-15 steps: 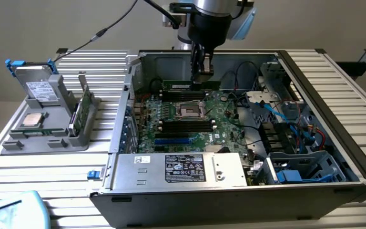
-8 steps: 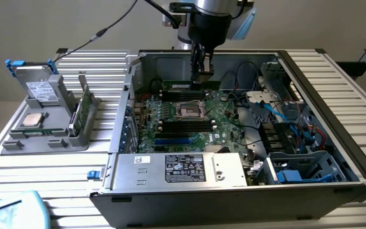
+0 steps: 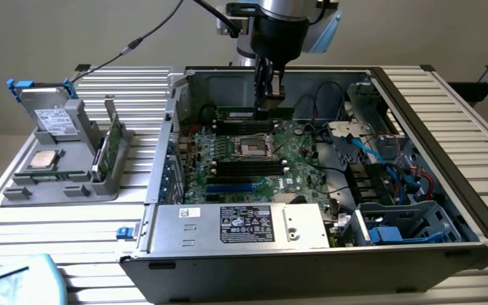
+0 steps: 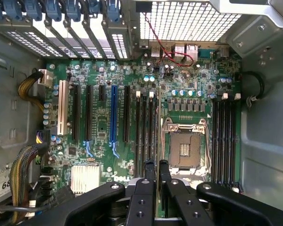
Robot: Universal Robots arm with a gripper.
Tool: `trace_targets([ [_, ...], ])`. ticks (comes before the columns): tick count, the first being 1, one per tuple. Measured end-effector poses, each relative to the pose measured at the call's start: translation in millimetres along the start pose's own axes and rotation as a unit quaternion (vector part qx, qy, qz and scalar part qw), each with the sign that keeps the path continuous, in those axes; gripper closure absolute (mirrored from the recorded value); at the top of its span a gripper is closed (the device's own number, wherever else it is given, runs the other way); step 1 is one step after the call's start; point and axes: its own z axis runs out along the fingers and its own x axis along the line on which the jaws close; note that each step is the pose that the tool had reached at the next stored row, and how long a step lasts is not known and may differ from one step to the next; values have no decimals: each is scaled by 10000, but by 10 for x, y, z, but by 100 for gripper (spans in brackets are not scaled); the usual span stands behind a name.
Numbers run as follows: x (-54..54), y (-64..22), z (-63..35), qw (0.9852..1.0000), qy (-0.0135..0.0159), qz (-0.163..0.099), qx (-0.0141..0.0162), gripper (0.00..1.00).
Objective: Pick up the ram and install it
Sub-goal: 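Insert the ram into the slot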
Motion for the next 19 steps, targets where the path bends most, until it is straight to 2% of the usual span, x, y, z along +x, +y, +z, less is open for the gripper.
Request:
trace_targets([
  [8, 1, 16, 129, 10000, 0, 1, 0, 86],
  [11, 61, 27, 174, 10000, 0, 0, 1, 86],
  [19, 115, 14, 319, 10000, -1, 2, 0, 86],
])
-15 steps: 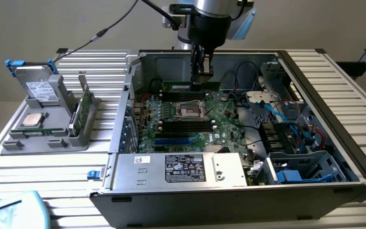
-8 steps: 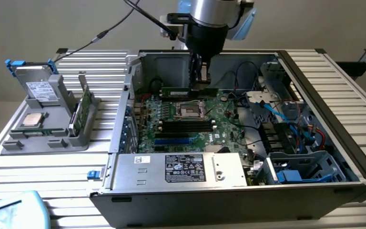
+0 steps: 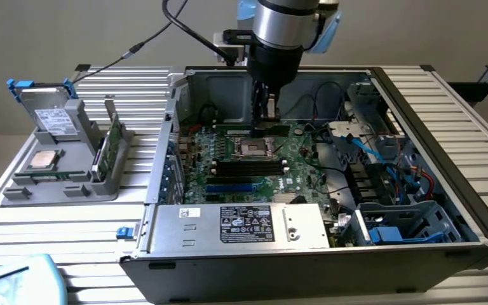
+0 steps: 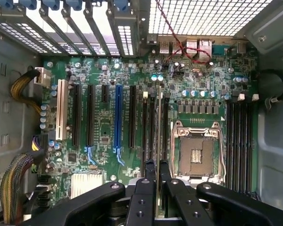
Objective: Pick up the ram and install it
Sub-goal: 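Insert the ram into the slot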
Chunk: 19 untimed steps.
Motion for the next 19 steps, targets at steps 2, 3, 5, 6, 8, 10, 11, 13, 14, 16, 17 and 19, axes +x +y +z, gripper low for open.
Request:
trace_targets([
  [2, 2, -4, 36, 10000, 1, 0, 0, 86],
  [3, 2, -6, 53, 10000, 0, -1, 0, 86],
  [5, 2, -11, 90, 10000, 0, 0, 0, 86],
  [6, 2, -12, 107, 10000, 1, 0, 0, 86],
  [8, 3, -16, 144, 10000, 0, -1, 0, 86],
  [10, 2, -21, 180, 10000, 0, 0, 0, 86],
  [11, 3, -24, 198, 10000, 0, 0, 0, 86],
  [13, 2, -32, 234, 10000, 0, -1, 0, 86],
  [14, 1, -36, 252, 10000, 0, -1, 0, 86],
  [16, -1, -45, 288, 10000, 0, -1, 0, 86],
  [17, -4, -51, 305, 10000, 1, -2, 0, 86],
  [19, -11, -65, 340, 10000, 3, -7, 0, 86],
])
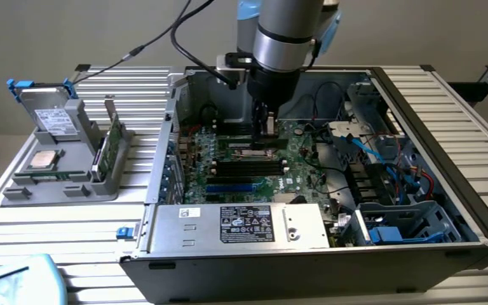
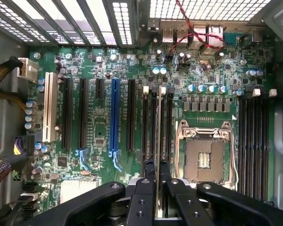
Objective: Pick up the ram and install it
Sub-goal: 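Insert the ram into the slot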
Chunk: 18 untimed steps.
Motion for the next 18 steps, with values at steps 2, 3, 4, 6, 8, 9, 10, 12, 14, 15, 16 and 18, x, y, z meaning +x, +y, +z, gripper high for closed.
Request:
trace_targets([
  [2, -5, -14, 34, 10000, 10, -8, 0, 86],
  [3, -8, -18, 53, 10000, 18, -12, 0, 86],
  [4, -10, -23, 71, 10000, 28, -17, 0, 86],
  [6, -12, -30, 102, 10000, 59, -27, -1, 86],
  [8, -13, -37, 132, 9999, 95, -37, -1, 86],
  [9, -13, -39, 145, 9999, 116, -41, -2, 86],
  [10, -13, -40, 158, 9999, 136, -44, -3, 86],
  [12, -15, -44, 187, 9998, 172, -48, -3, 86],
  [14, -20, -46, 222, 9998, 190, -46, -4, 86],
  [15, -24, -46, 241, 9998, 194, -46, -4, 86],
  [16, -28, -43, 260, 9998, 201, -45, -4, 86],
  [18, -35, -27, 295, 9998, 217, -44, -5, 86],
])
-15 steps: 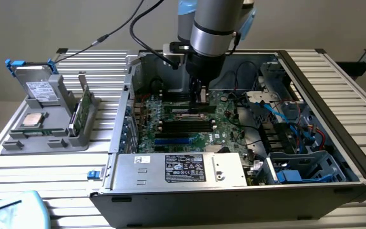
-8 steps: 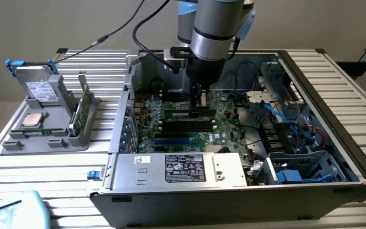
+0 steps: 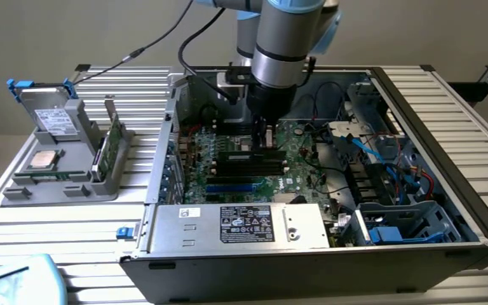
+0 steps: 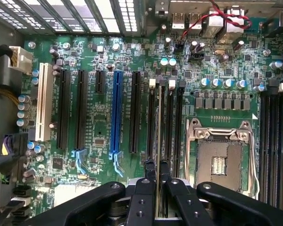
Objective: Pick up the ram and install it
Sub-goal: 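Insert the ram into the slot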
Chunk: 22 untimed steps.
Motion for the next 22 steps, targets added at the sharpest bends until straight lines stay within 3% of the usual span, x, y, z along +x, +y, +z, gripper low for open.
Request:
trace_targets([
  [5, -6, 43, 65, 10000, 64, 4, -2, 86],
  [10, -19, 39, 144, 9999, 109, -3, -3, 86],
  [11, -38, 37, 152, 9999, 135, 0, -4, 86],
  [13, -64, 32, 154, 9998, 218, 9, -7, 86],
  [17, -76, 30, 157, 9995, 320, 19, -10, 86],
  [22, -85, 29, 155, 9994, 334, 21, -11, 86],
])
